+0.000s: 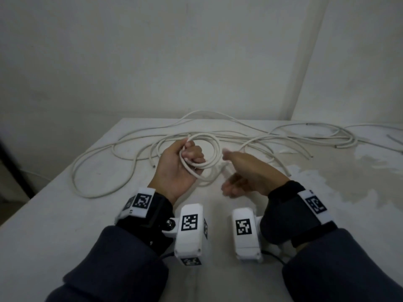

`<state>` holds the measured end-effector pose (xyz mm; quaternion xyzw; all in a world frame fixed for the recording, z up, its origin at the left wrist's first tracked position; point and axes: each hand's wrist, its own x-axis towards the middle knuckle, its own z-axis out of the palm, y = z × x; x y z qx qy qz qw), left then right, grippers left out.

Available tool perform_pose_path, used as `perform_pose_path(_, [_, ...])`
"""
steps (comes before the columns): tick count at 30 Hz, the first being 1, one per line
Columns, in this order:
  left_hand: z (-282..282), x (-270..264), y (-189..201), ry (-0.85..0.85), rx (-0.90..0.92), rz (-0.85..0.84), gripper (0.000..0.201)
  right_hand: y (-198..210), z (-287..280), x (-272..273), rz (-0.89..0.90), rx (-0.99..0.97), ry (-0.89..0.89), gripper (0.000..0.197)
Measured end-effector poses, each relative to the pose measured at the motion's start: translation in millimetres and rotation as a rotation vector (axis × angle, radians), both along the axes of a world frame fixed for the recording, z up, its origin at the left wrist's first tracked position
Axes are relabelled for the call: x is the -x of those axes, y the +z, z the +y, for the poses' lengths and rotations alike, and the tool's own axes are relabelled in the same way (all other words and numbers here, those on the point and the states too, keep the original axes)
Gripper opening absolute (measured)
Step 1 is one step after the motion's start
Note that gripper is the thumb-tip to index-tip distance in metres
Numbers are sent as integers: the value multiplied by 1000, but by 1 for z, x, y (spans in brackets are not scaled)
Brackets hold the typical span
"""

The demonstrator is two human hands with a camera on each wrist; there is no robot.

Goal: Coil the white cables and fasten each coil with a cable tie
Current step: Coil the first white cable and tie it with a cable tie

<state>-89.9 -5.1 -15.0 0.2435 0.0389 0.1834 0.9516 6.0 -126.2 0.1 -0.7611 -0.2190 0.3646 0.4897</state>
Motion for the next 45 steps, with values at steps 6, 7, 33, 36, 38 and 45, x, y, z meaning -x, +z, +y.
perform_pose_path(6, [-19, -8, 1, 58, 61, -48, 43, -4, 10, 4, 99, -184, -104, 10])
perform_pose_path(7, [-19, -8, 2, 91, 69, -29, 43, -4, 9, 4, 187, -258, -198, 3])
perform_pose_path(33, [-23, -4, 0, -4, -695, 397, 40, -7, 8, -4, 213, -409, 76, 35])
perform_pose_path(36, [-21, -2, 3, -11, -728, 406, 40, -6, 8, -2, 187, -429, 89, 33])
perform_pose_path(38, [-18, -1, 4, 5, -718, 401, 40, -5, 9, -2, 247, -490, 83, 30])
perform_pose_path(45, [-15, 0, 2, -1, -724, 429, 33, -2, 3, -1, 425, -526, 191, 27])
